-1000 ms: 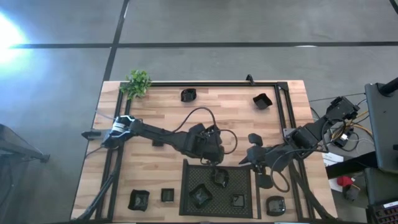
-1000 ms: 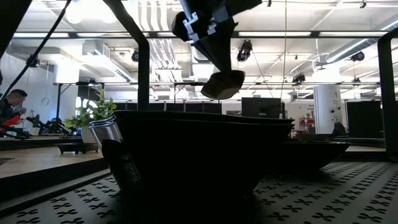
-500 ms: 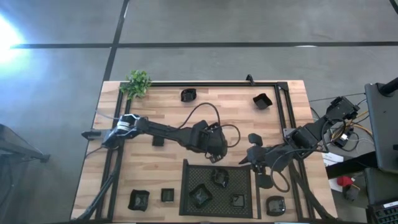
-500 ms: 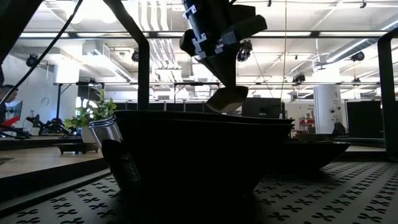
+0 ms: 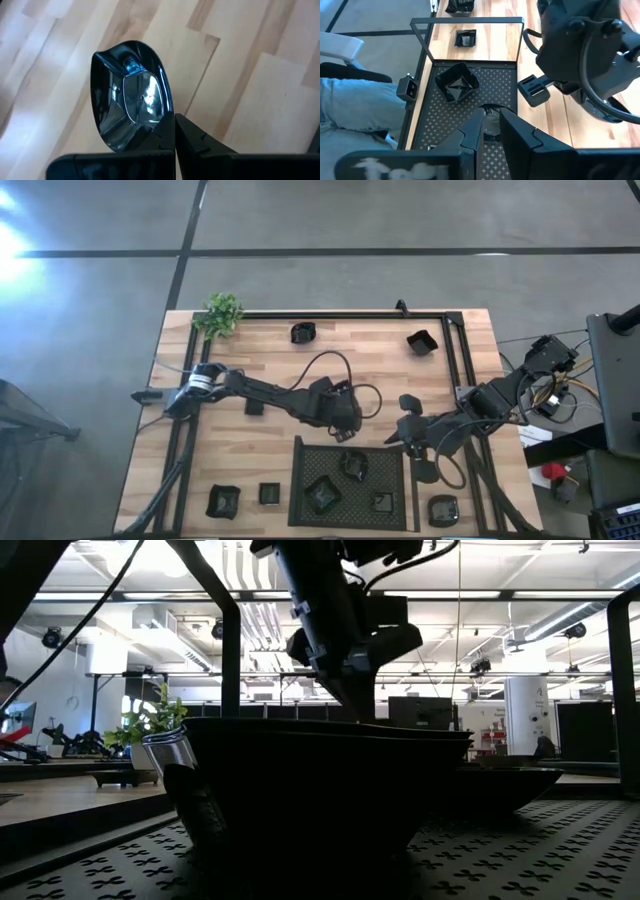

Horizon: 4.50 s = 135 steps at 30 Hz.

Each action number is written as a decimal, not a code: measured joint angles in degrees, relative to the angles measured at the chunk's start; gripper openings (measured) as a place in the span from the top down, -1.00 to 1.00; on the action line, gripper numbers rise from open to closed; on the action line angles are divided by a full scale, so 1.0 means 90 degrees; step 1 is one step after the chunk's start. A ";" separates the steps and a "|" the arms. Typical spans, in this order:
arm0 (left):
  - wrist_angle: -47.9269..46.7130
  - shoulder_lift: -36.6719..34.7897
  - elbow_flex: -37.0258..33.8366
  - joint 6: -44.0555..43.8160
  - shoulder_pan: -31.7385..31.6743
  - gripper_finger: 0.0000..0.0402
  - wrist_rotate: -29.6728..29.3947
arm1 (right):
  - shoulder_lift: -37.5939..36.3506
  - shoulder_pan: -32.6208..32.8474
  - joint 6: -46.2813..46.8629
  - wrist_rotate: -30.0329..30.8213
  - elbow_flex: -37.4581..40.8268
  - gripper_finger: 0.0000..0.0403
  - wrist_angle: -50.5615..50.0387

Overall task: Pick & Place Mini shaped plates
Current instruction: Stack the leaf shaped plate on top of the other leaf shaped plate on the shelf

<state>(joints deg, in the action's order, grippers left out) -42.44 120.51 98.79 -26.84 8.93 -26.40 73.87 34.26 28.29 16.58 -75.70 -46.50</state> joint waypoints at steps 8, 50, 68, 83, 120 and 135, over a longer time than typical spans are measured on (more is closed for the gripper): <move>0.0426 -0.0001 -0.0377 -0.0009 -0.0046 1.00 0.0215 | 0.0002 0.0000 0.0000 -0.0004 0.0000 0.70 0.0000; 0.0808 -0.0316 -0.0665 0.0059 -0.0041 0.74 0.0672 | 0.0002 0.0000 0.0010 0.0005 0.0000 0.70 -0.0050; 0.0575 -0.2313 -0.0688 0.0689 0.1101 0.74 -0.0850 | 0.0017 -0.0816 0.0970 0.0515 0.0384 0.70 -0.0335; -0.0106 -0.2688 -0.0713 0.0343 0.2837 0.74 -0.2977 | 0.0042 -0.2410 0.1242 0.0654 0.1085 0.69 -0.0052; -0.0663 -0.3220 -0.2009 -0.1429 0.3941 0.74 -0.4589 | 0.3173 -0.4159 0.1838 -0.1085 0.1062 0.39 0.1345; -0.0673 -0.3215 -0.2050 -0.1376 0.3939 0.74 -0.4934 | 0.3583 -0.4231 0.1967 -0.1066 0.1067 0.42 0.1423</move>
<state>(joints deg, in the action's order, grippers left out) -48.49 91.57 80.34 -39.22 44.38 -70.81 106.11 -3.81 46.00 6.98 -66.10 -33.69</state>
